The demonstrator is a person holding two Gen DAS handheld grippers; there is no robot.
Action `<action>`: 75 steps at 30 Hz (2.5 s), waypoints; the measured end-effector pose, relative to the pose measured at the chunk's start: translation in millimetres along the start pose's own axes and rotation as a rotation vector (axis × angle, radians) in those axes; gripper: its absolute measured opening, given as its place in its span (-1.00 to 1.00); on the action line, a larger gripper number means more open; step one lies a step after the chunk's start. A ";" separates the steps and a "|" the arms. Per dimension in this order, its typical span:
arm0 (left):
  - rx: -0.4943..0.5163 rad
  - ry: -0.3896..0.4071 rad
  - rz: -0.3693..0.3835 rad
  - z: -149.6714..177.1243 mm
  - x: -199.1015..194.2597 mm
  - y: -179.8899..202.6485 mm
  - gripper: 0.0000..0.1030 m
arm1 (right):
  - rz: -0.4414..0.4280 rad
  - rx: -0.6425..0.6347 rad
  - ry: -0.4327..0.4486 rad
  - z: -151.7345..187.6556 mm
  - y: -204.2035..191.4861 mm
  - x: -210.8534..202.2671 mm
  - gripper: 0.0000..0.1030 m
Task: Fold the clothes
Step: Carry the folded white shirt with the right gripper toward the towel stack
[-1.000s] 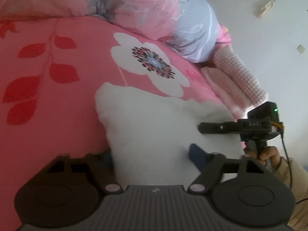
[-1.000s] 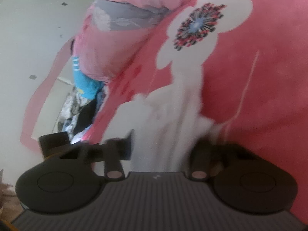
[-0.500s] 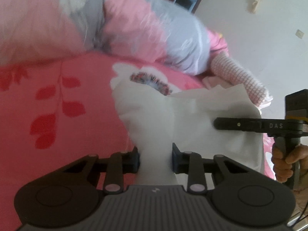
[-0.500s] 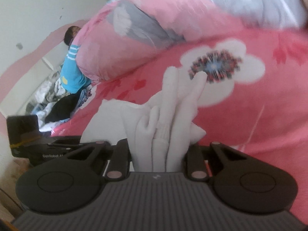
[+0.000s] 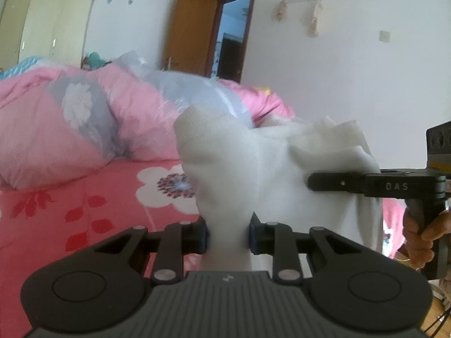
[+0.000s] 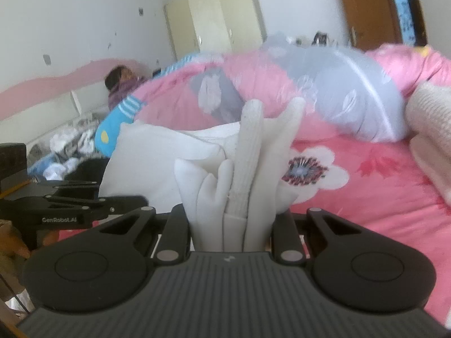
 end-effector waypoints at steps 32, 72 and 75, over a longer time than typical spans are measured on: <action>0.285 0.179 0.307 -138.7 139.8 204.1 -0.52 | 0.379 -0.046 0.413 -99.6 186.2 -141.6 -0.67; 0.061 0.172 0.297 -235.6 436.4 127.1 -0.53 | 0.584 -0.300 0.306 -249.6 401.6 71.0 -0.68; 0.023 0.140 0.284 -230.0 454.3 105.1 -0.53 | 0.572 -0.310 0.262 -248.5 403.7 101.4 -0.68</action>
Point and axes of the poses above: each gripper's, at about its wrist camera, not at the fingertips, and x roughly the way its jaws point, y to its right, z to its underside, the point moved 6 cm from there along x, roughly the way its jaws point, and after that the axes turned 7 degrees about z, right-handed, at the moved point
